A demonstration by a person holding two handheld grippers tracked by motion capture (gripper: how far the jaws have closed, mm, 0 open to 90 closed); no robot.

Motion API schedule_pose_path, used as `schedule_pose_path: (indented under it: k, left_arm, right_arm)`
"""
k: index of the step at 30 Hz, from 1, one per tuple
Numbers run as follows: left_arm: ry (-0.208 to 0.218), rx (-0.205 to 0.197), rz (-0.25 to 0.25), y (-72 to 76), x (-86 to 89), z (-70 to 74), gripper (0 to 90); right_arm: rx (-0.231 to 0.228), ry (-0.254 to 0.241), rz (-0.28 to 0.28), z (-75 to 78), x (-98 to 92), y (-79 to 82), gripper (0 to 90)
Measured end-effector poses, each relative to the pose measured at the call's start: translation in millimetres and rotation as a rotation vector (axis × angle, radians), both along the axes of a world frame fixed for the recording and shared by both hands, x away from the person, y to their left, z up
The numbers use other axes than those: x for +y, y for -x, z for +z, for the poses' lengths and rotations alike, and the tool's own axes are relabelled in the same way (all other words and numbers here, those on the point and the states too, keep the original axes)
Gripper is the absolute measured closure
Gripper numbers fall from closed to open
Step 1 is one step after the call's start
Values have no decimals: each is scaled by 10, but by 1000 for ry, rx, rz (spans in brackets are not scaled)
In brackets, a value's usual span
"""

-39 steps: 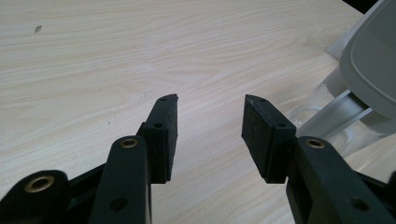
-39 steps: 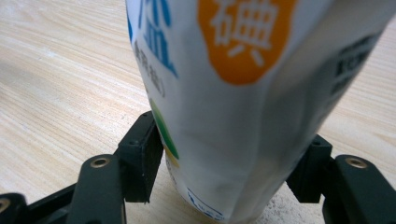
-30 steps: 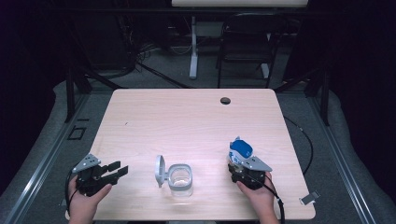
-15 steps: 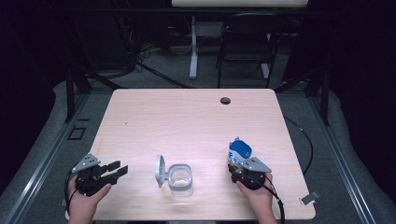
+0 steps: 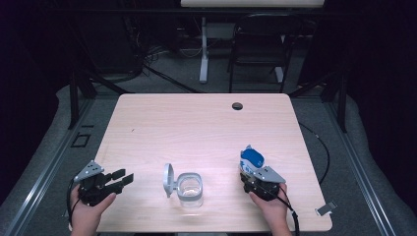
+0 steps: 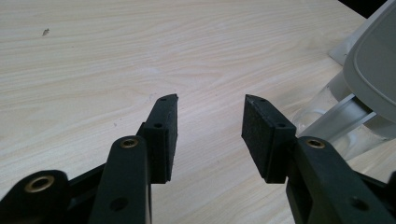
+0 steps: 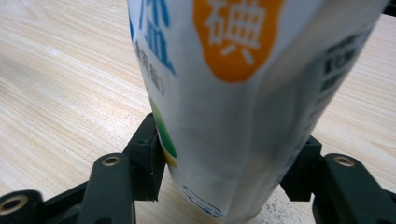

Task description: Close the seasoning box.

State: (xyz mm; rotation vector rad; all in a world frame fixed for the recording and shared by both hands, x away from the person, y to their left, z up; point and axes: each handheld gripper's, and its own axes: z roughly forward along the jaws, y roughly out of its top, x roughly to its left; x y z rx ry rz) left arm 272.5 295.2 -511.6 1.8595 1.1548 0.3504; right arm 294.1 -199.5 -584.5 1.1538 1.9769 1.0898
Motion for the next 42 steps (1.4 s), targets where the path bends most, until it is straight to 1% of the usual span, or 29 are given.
schedule_pose_path:
  k: [2,4,5,6,7,12,13,14,15,16,18,19,23,24,26,27,28,30,35,38,39,40,42]
  left_arm:
    - [-1,2,2,0,3,4,560]
    - [-1,2,3,0,3,5,560]
    - [-1,2,1,1,2,7,560]
    - [-1,2,1,1,2,7,560]
    - [2,-3,2,1,-5,1,560]
    - [5,-5,0,1,-11,0,559]
    - [6,-3,1,3,-14,2,559]
    - [6,-3,1,3,-14,2,559]
    - [11,-3,1,6,-23,1,558]
    - [10,-3,-2,6,-26,1,558]
    - [9,-4,-3,6,-27,2,557]
    - [10,-2,-5,7,-27,7,557]
    - [17,-6,-7,8,-30,10,555]
    - [8,3,-12,9,-27,21,556]
    - [9,2,-13,9,-28,23,555]
    - [14,0,-14,9,-30,26,555]
    - [14,-6,-14,9,-29,33,555]
    - [18,-9,-16,12,-27,45,555]
    - [10,-7,-27,15,-33,71,553]
    - [14,-14,-35,17,-49,75,552]
    - [14,-14,-35,17,-49,75,552]
    - [11,-12,-40,21,-54,88,551]
    - [15,-15,-42,22,-57,92,551]
  right_arm:
    - [-5,15,7,5,-1,9,431]
    - [-10,12,6,4,3,11,432]
    - [-16,2,2,8,2,11,432]
    - [-16,2,2,8,2,11,432]
    - [-16,-10,1,18,-3,13,432]
    - [-15,0,5,55,-13,27,432]
    - [-21,-13,4,75,-3,37,432]
    - [-21,-13,4,75,-3,37,432]
    - [-29,18,8,112,16,58,432]
    - [-30,36,10,131,23,67,432]
    - [-33,39,16,149,37,77,432]
    - [-43,44,25,193,73,99,432]
    - [-55,55,35,260,115,123,432]
    - [-66,56,43,307,137,136,431]
    - [-74,66,46,357,158,148,432]
    - [-74,66,46,357,158,148,432]
    - [-86,72,48,402,183,156,432]
    - [-92,84,52,459,203,166,432]
    - [-124,110,56,589,269,194,432]
    - [-143,114,61,660,313,216,431]
    - [-143,114,61,660,313,216,431]
    - [-161,135,69,712,349,234,432]
    - [-166,142,71,727,362,240,432]
